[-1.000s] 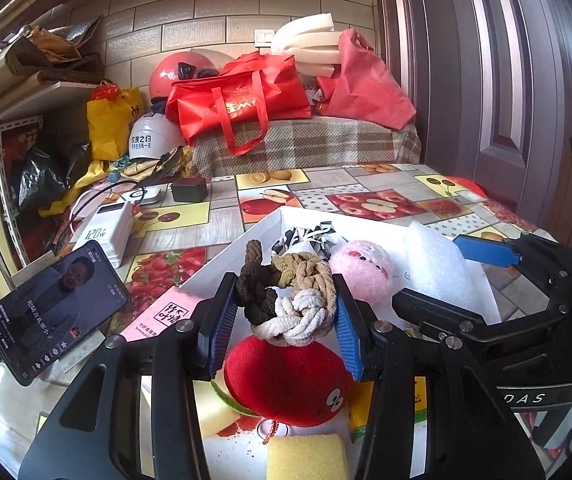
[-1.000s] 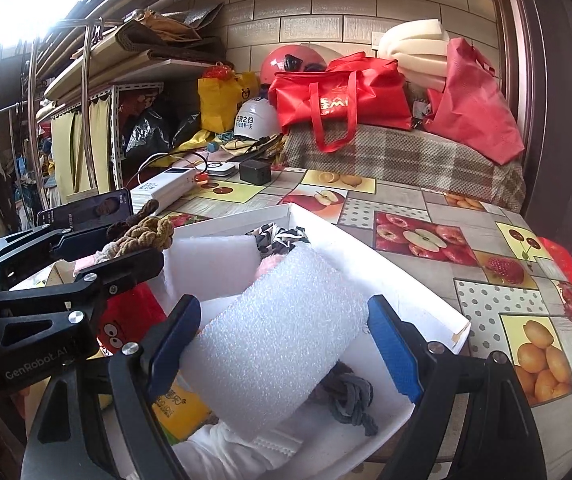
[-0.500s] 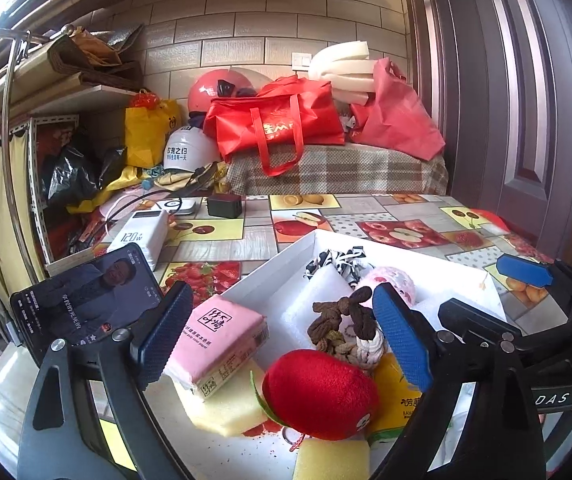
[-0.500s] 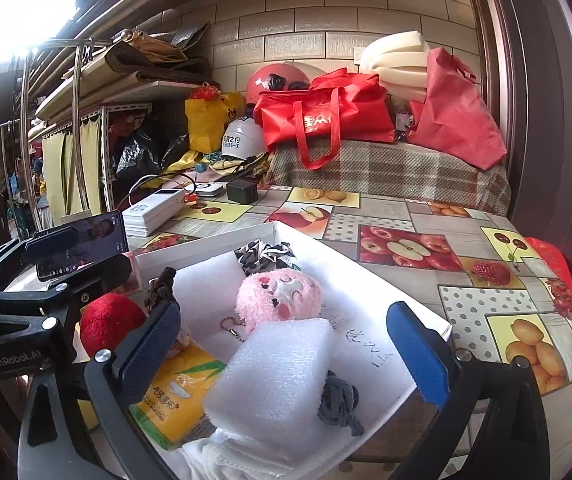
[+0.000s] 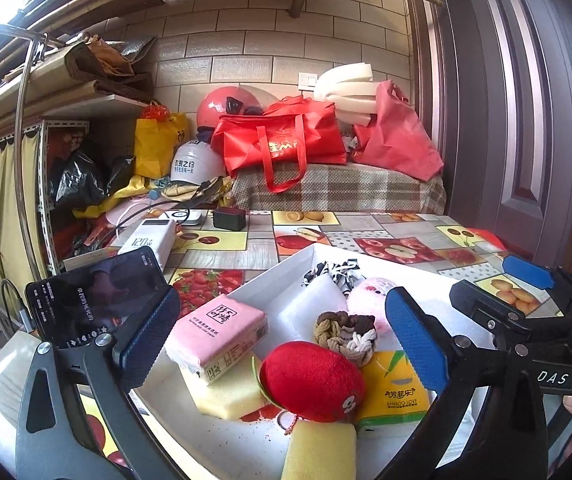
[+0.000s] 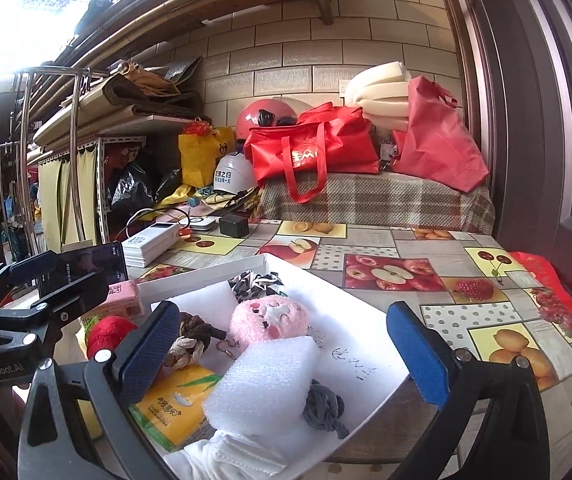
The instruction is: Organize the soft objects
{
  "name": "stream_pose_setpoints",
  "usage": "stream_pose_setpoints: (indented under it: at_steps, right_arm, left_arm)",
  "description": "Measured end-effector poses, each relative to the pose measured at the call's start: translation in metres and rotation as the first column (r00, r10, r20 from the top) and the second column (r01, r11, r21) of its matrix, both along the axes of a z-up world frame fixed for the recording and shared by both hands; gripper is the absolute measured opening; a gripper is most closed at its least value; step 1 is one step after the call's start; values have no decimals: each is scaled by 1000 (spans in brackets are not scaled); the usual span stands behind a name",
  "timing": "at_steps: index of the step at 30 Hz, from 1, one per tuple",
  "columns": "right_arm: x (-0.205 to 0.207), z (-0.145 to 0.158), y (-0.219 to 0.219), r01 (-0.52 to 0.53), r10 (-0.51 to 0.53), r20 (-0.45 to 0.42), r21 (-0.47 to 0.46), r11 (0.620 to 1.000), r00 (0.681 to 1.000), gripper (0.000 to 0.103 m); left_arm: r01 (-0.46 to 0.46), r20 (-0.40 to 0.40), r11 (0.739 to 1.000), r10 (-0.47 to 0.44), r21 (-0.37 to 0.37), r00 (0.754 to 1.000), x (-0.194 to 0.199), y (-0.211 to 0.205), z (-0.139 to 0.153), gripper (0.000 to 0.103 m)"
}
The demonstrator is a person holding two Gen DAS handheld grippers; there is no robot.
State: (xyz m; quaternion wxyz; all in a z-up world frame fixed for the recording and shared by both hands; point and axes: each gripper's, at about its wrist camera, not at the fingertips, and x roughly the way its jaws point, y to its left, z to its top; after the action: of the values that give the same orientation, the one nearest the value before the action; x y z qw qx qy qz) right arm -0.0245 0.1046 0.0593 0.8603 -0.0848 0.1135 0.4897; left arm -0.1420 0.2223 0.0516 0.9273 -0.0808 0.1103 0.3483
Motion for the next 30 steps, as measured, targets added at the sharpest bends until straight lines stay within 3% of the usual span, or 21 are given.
stream_pose_setpoints:
  at_steps: [11,17,23,27,30]
  right_arm:
    - [-15,-1,-45,3,-3,-42,15,1000,999,103]
    - [-28,4,-88,36,-34,-22,69,997,999,103]
    - [-53,22,-155,143,-174,108,246,959,979,103]
    - [-51,21,-169,325,-348,99,194,926,932,103]
    - [-36,14,-178,325,-328,0,149,934,945,103]
  left_arm:
    - [59,-18,997,-60,-43,998,-8,-33,-1,103]
    - [81,-65,997,-82,-16,995,-10,-61,-1,103]
    - [59,-124,998,-55,29,991,-5,-83,1,103]
    - [48,-88,997,-42,62,995,-13,-101,7,103]
    - [56,-75,996,-52,63,996,-15,-116,8,103]
